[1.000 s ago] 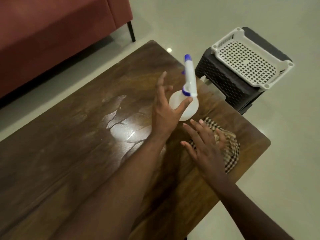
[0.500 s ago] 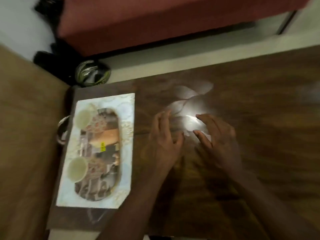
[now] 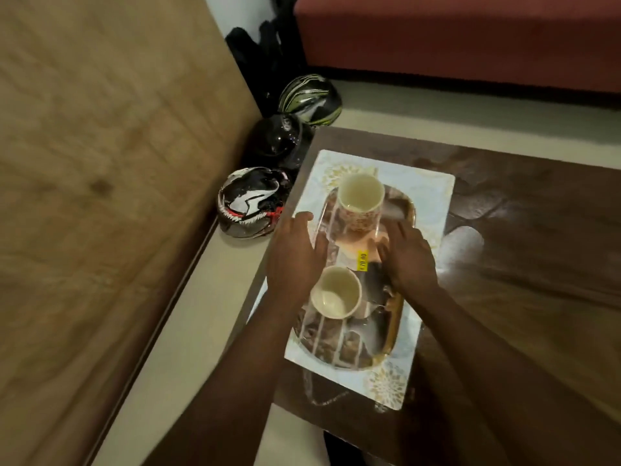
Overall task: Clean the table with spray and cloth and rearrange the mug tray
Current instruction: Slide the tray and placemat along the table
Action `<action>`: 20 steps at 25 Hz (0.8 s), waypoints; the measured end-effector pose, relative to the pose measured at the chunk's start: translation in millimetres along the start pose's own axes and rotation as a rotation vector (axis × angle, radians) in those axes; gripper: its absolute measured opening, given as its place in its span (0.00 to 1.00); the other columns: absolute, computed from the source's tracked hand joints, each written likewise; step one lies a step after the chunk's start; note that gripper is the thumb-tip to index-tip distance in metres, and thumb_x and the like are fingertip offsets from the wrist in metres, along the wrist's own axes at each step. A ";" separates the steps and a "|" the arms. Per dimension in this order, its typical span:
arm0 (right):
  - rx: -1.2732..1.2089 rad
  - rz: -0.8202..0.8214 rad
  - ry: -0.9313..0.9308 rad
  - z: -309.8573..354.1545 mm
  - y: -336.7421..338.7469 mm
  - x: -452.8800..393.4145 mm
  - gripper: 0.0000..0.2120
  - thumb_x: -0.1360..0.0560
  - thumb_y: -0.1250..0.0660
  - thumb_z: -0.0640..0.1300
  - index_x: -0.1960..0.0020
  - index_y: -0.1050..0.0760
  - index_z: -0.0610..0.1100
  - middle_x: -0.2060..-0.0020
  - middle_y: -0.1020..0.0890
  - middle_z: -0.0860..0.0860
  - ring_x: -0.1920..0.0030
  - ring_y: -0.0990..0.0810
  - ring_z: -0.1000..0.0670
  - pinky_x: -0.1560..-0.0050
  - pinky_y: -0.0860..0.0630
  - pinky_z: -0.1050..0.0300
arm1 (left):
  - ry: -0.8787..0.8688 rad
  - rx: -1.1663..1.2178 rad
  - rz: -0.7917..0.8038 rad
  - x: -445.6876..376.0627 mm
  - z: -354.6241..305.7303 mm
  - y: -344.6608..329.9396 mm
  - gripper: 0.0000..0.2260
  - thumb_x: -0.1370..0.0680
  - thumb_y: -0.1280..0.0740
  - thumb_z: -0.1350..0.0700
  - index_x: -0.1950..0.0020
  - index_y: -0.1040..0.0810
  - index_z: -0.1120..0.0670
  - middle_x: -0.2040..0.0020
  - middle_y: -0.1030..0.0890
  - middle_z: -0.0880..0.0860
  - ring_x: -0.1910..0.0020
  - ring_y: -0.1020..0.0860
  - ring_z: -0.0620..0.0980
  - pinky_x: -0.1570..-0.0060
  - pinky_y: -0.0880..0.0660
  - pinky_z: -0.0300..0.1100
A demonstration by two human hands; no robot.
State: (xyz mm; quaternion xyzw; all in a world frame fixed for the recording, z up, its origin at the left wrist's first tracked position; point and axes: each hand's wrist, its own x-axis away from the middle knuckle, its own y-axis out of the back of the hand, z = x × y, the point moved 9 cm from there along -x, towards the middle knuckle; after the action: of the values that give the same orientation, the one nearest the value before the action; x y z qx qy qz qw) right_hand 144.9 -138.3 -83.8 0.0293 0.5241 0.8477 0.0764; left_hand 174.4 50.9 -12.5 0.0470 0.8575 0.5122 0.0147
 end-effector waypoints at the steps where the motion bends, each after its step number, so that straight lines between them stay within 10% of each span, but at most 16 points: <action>1: 0.034 -0.044 -0.011 1.1 -2.3 -2.4 0.16 0.26 0.35 0.40 0.38 0.28 0.39 0.45 0.24 0.37 0.50 0.24 0.33 0.57 0.25 0.44 | 0.025 -0.052 0.078 -11.1 11.4 -13.8 0.17 0.22 0.35 0.53 0.35 0.26 0.57 0.40 0.21 0.59 0.39 0.24 0.60 0.44 0.25 0.54; 8: 0.100 -0.260 -0.349 -19.4 -11.6 -5.0 0.18 0.24 0.37 0.37 0.35 0.32 0.36 0.53 0.26 0.34 0.57 0.25 0.34 0.61 0.27 0.44 | 0.156 -0.058 0.299 -45.0 63.0 -59.0 0.17 0.21 0.36 0.50 0.37 0.25 0.59 0.40 0.19 0.59 0.41 0.22 0.59 0.47 0.25 0.49; 17: 0.099 -0.130 -0.484 -54.4 -20.5 14.5 0.14 0.26 0.40 0.43 0.45 0.29 0.35 0.47 0.26 0.34 0.51 0.27 0.35 0.55 0.29 0.46 | 0.180 0.133 0.415 -45.4 87.7 -93.2 0.09 0.24 0.30 0.55 0.58 0.24 0.60 0.59 0.22 0.59 0.58 0.22 0.57 0.55 0.24 0.53; 20: 0.177 -0.128 -0.553 -55.4 -14.0 24.0 0.13 0.24 0.37 0.46 0.45 0.27 0.38 0.39 0.30 0.35 0.42 0.30 0.35 0.45 0.33 0.44 | 0.180 -0.030 0.266 -48.3 85.4 -82.0 0.08 0.26 0.28 0.52 0.57 0.18 0.57 0.39 0.27 0.57 0.38 0.30 0.57 0.39 0.31 0.52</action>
State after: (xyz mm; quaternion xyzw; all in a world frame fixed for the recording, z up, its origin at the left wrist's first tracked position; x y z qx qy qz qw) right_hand 115.5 -177.3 -121.9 0.2326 0.5561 0.7520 0.2665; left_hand 223.4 82.6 -126.3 0.1138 0.8337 0.5246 -0.1297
